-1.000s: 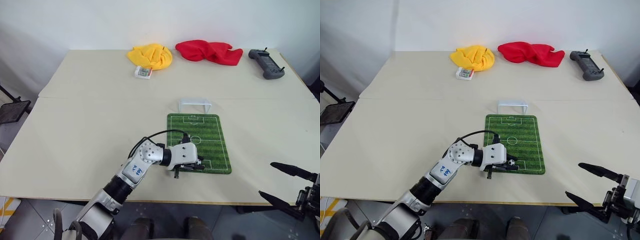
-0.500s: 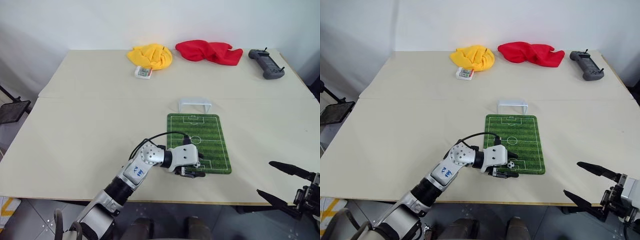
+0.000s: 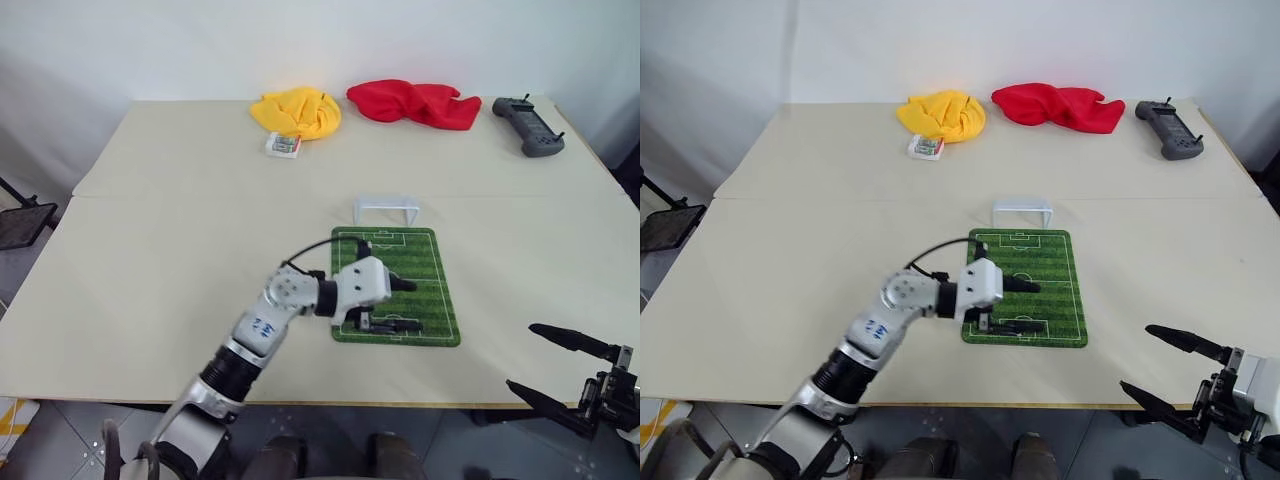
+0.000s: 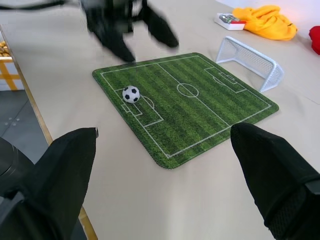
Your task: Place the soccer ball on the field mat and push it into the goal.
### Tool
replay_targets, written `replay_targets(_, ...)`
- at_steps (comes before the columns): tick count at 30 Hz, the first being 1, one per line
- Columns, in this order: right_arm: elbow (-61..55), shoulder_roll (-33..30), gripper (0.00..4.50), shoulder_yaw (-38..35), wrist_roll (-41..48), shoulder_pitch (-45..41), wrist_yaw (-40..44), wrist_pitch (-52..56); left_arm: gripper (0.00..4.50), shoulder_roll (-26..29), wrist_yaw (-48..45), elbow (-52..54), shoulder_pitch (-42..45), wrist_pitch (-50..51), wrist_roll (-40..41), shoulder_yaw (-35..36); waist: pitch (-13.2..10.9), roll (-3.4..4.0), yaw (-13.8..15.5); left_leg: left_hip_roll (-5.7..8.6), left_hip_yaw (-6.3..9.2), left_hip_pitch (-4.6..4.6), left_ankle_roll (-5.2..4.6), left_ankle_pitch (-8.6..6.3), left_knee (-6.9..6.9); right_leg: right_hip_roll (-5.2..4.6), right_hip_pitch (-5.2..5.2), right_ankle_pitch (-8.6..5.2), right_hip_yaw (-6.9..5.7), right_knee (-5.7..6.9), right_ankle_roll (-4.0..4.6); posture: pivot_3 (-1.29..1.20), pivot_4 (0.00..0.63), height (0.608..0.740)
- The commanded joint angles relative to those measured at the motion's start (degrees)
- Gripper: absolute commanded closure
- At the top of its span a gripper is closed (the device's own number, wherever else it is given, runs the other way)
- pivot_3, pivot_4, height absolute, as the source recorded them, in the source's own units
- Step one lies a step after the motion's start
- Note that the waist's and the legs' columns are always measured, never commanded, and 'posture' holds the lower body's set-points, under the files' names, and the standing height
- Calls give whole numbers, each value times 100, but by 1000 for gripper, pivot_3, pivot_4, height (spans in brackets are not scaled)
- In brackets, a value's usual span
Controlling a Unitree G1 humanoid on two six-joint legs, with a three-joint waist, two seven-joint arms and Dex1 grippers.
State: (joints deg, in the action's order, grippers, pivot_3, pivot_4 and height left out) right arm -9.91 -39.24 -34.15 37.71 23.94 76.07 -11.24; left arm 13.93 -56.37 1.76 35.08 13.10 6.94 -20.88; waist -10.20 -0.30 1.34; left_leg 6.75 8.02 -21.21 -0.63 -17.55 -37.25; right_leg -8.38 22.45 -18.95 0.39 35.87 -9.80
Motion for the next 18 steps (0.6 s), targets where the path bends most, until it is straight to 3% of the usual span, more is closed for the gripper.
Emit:
replay_targets(1,-35,159,0,-231,201,-182,-241,-141,2263,320,-320,654,-347,426,281,-106,2,3,0,-1,0,2,0,0,2,1,0,0,0,1,0,0,150,740)
replay_targets(9,31,24,0,-159,45,102,299,-342,4459,205,-12,1189,-791,1292,396,-516,2,4,159,3,9,-5,0,0,-7,0,-4,1,-1,-4,1,0,150,740)
replay_targets(18,106,-119,0,-158,48,75,350,-252,4459,-14,639,1045,-843,1555,-27,-1009,2,4,155,0,1,-3,-1,-1,-5,2,-2,1,2,-5,1,0,150,740)
